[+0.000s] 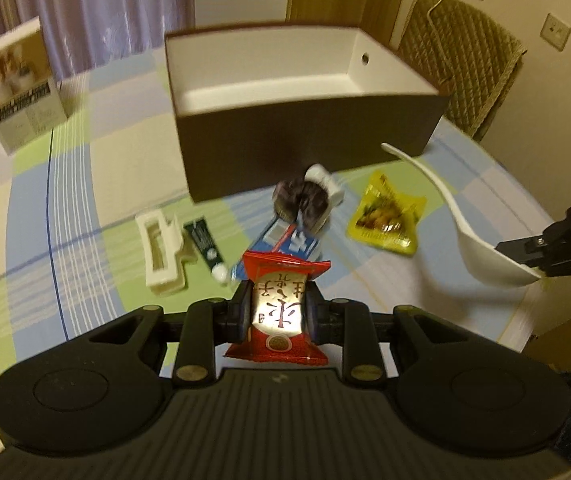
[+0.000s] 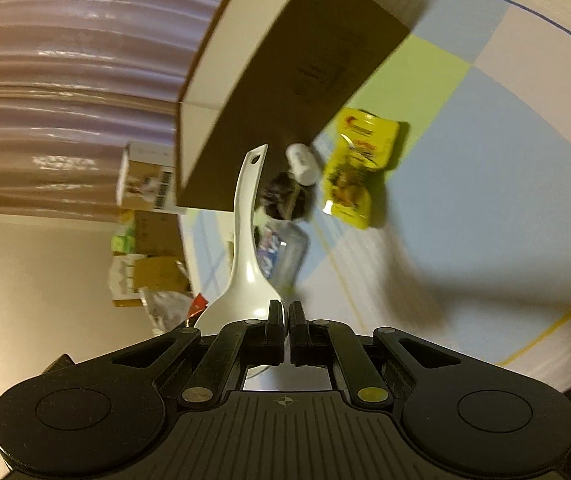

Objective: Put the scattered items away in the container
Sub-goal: 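Lift and carry the ladle and red packet over the box with both tools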

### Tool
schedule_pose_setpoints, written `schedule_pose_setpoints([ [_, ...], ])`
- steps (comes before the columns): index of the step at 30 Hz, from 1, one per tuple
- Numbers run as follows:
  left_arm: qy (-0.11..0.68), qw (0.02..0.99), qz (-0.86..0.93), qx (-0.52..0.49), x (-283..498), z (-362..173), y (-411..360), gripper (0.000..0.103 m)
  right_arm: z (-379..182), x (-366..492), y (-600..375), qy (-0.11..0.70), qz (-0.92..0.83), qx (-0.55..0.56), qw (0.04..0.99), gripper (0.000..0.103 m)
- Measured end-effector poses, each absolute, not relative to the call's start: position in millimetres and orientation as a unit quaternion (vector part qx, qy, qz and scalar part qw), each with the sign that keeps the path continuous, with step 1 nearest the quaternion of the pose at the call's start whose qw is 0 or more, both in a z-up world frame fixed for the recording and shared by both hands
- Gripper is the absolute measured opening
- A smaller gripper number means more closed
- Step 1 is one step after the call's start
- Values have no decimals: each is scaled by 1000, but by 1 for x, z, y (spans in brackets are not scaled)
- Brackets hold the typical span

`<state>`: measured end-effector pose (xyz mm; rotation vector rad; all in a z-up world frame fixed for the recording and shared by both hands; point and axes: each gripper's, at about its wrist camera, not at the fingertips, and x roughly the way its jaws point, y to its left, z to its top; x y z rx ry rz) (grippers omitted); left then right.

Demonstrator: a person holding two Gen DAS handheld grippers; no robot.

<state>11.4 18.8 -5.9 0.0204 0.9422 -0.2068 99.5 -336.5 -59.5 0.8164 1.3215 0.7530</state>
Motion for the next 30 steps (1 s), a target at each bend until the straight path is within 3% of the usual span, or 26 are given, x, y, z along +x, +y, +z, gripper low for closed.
schedule_pose_setpoints([
  [30,383,918,-96,27,116,51,-22,22,-16,256,-353,558,358,373,649,5],
])
